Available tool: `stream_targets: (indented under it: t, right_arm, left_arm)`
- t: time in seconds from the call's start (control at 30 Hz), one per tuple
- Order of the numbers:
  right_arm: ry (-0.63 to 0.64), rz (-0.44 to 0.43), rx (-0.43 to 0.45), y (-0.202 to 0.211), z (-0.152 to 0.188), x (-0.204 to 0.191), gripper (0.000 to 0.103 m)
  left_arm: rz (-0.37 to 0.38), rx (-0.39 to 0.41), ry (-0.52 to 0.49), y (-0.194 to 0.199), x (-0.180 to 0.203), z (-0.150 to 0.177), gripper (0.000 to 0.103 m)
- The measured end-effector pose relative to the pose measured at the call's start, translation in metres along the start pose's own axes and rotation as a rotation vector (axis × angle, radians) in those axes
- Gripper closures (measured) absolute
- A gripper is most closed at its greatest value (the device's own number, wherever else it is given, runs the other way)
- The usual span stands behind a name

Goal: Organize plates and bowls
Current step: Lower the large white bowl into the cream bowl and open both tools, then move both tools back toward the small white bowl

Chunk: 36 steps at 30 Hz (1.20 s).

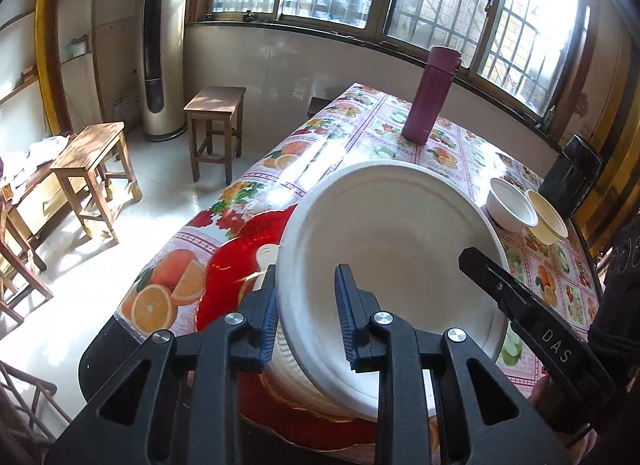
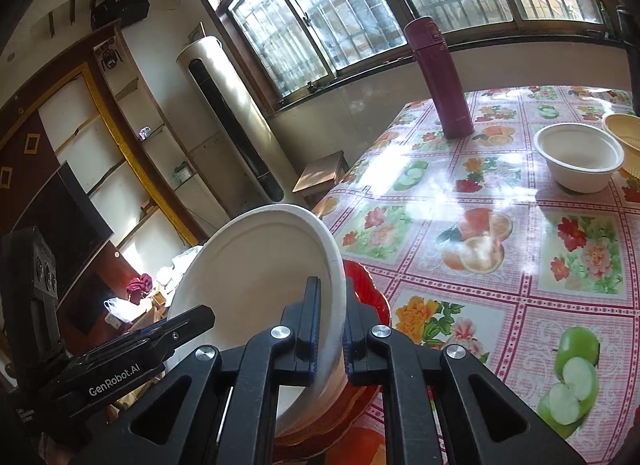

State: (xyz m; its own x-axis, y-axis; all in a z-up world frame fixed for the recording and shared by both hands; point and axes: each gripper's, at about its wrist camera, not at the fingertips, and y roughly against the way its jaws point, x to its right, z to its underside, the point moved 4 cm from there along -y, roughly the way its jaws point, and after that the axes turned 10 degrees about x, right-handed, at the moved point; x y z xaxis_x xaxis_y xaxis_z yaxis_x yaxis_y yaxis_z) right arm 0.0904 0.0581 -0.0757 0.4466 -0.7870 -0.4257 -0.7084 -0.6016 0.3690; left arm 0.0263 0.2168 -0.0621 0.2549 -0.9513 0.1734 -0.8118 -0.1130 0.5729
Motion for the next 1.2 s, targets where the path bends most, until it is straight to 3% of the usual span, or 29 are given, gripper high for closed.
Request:
stream_targets:
  t: [0.3, 0.33, 0.37, 0.4, 0.43, 0.47, 0.57, 0.63, 0.73, 0.83, 0.93, 1.03, 1.2]
  right_arm:
    - [0.081, 0.022, -0.052, -0.016, 0.022, -0.012, 0.084]
    - [0.084, 0.026, -0.05, -0.015, 0.022, -0.013, 0.073]
    - [0.084, 0.023, -0.042, -0.012, 0.022, -0.014, 0.065]
    - [0.084, 0.023, -0.027, -0.009, 0.021, -0.014, 0.049]
    - [0.086, 0.023, -0.004, -0.004, 0.019, -0.013, 0.04]
    - [0.089, 0.021, 0.019, 0.001, 0.016, -0.013, 0.039]
    - [0.097, 0.012, 0.075, 0.013, 0.007, -0.009, 0.028]
    - [0.089, 0.026, 0.098, 0.019, 0.002, 0.0, 0.01]
    - [0.026, 0.048, 0.095, 0.024, -0.006, 0.024, 0.004]
    - [-0.089, 0.07, 0.089, 0.029, -0.016, 0.061, 0.001]
    - [-0.216, 0.092, 0.083, 0.036, -0.025, 0.104, 0.001]
    - [-0.353, 0.102, 0.093, 0.047, -0.033, 0.149, 0.001]
    - [-0.514, 0.124, 0.13, 0.066, -0.047, 0.211, 0.001]
  left_arm:
    - [-0.011, -0.065, 0.009, -0.013, -0.014, 0.018, 0.078]
    - [-0.006, -0.065, 0.009, -0.013, -0.015, 0.018, 0.073]
    - [-0.008, -0.059, 0.01, -0.012, -0.015, 0.018, 0.061]
    - [-0.015, -0.045, 0.011, -0.01, -0.016, 0.017, 0.053]
    - [-0.03, -0.022, 0.012, -0.006, -0.019, 0.015, 0.038]
    - [-0.053, 0.01, 0.014, -0.001, -0.022, 0.013, 0.032]
    - [-0.122, 0.131, 0.014, 0.016, -0.028, 0.0, 0.027]
    - [-0.153, 0.206, 0.018, 0.027, -0.03, -0.008, 0.017]
    - [-0.159, 0.281, 0.017, 0.04, -0.023, -0.015, 0.016]
    - [-0.101, 0.307, 0.001, 0.044, -0.005, -0.016, 0.016]
    - [0.041, 0.284, -0.007, 0.041, 0.024, -0.016, 0.015]
    - [0.173, 0.194, -0.017, 0.028, 0.057, -0.014, 0.0]
    - [0.229, 0.16, -0.126, 0.019, 0.115, -0.007, 0.0]
